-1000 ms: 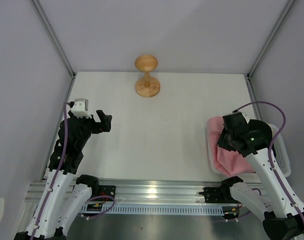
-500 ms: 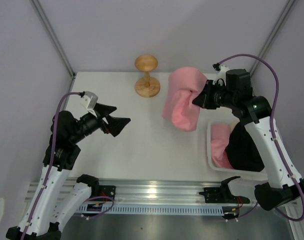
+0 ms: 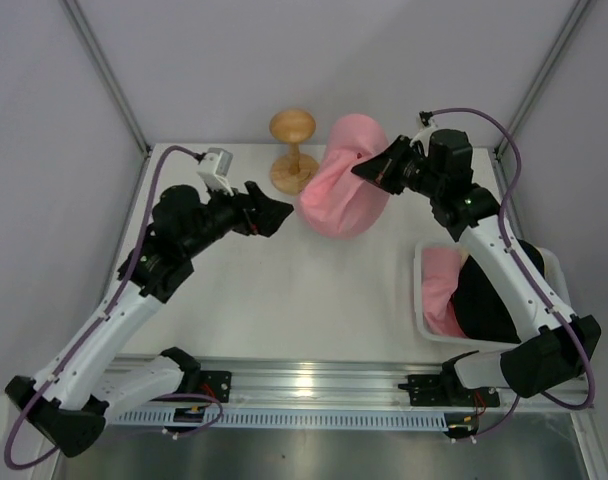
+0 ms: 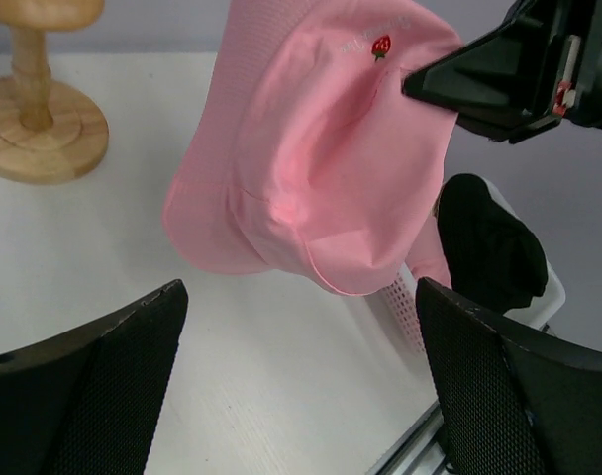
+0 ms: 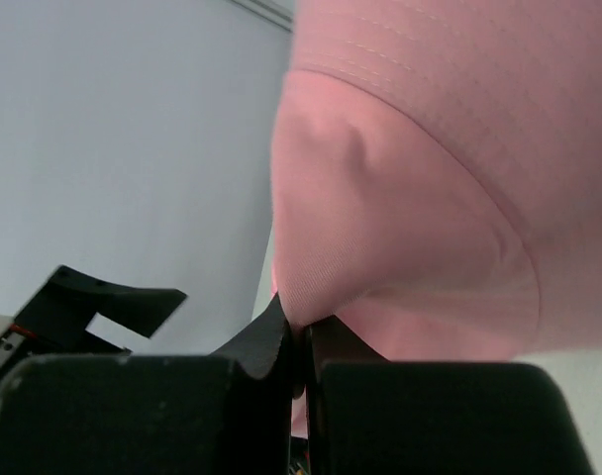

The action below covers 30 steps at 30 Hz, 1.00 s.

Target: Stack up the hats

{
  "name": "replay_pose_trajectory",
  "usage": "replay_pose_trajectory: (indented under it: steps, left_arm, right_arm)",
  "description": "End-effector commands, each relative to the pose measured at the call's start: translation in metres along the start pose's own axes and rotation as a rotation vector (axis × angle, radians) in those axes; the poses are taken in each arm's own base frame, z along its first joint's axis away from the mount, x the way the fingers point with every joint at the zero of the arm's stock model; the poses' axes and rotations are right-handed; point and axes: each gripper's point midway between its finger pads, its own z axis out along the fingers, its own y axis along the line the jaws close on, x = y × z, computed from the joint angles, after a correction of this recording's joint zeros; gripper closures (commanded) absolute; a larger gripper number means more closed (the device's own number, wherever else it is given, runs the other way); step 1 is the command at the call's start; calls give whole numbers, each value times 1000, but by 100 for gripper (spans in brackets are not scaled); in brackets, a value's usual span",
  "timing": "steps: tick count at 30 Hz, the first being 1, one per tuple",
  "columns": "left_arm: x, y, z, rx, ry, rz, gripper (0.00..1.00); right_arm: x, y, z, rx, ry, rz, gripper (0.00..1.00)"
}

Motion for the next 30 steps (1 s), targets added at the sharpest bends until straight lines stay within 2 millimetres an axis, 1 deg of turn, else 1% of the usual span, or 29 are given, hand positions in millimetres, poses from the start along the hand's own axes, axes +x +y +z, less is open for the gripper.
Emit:
replay_pose_trajectory:
  steps: [1, 2, 4, 5, 6, 8, 10, 12, 13, 14, 16, 19, 20, 22, 23, 24, 26, 27, 29, 30]
  left_arm:
    - [-2, -8, 17, -78, -31, -59, 1]
    - [-1, -9, 22, -85, -31, -50, 1]
    - [7, -14, 31, -94, -15, -43, 3]
    - [18, -10, 40, -119, 18, -59, 5]
    - [17, -10, 44, -135, 20, -74, 6]
    - [31, -3, 49, -188, 68, -138, 8]
    - [36, 0, 57, -219, 92, -175, 10]
    - [37, 0, 62, -226, 93, -216, 11]
    - [40, 1, 63, -230, 97, -225, 12]
    - [38, 0, 65, -234, 85, -243, 12]
    - [40, 5, 67, -263, 80, -265, 12]
    - [43, 6, 73, -272, 77, -302, 13]
    - [46, 7, 75, -271, 80, -318, 16]
    - [44, 4, 81, -254, 62, -337, 21]
    - [45, 2, 82, -237, 63, -346, 28]
    - [41, -2, 85, -216, 48, -353, 31]
    - [48, -1, 92, -221, 69, -368, 35]
    - [47, -5, 94, -210, 78, -370, 35]
    - [66, 2, 100, -248, 141, -376, 34]
    - [67, 1, 101, -245, 155, -378, 34]
  right_arm:
    - [-32, 33, -1, -87, -123, 49, 100]
    - [-29, 27, 2, -54, -110, 65, 100]
    - [-31, 27, -1, -40, -117, 81, 100]
    - [-30, 26, -1, -39, -112, 92, 100]
    - [-27, 25, 0, -36, -104, 105, 100]
    - [-24, 29, 0, -67, -85, 122, 100]
    - [-18, 28, 3, -74, -61, 132, 100]
    - [-15, 28, 4, -83, -52, 138, 100]
    - [-11, 23, 6, -76, -44, 147, 100]
    - [-10, 21, 7, -77, -45, 159, 100]
    - [-6, 16, 8, -75, -44, 177, 100]
    - [-4, 14, 6, -78, -56, 207, 100]
    - [-3, 11, 7, -78, -59, 211, 100]
    - [-2, 10, 6, -74, -60, 219, 100]
    - [-1, 9, 6, -71, -60, 218, 100]
    - [0, 8, 6, -68, -59, 219, 100]
    - [0, 8, 4, -68, -67, 222, 100]
    - [1, 4, 4, -62, -71, 235, 100]
    - [-1, 6, 3, -74, -82, 235, 100]
    - [-1, 7, 3, -76, -84, 235, 100]
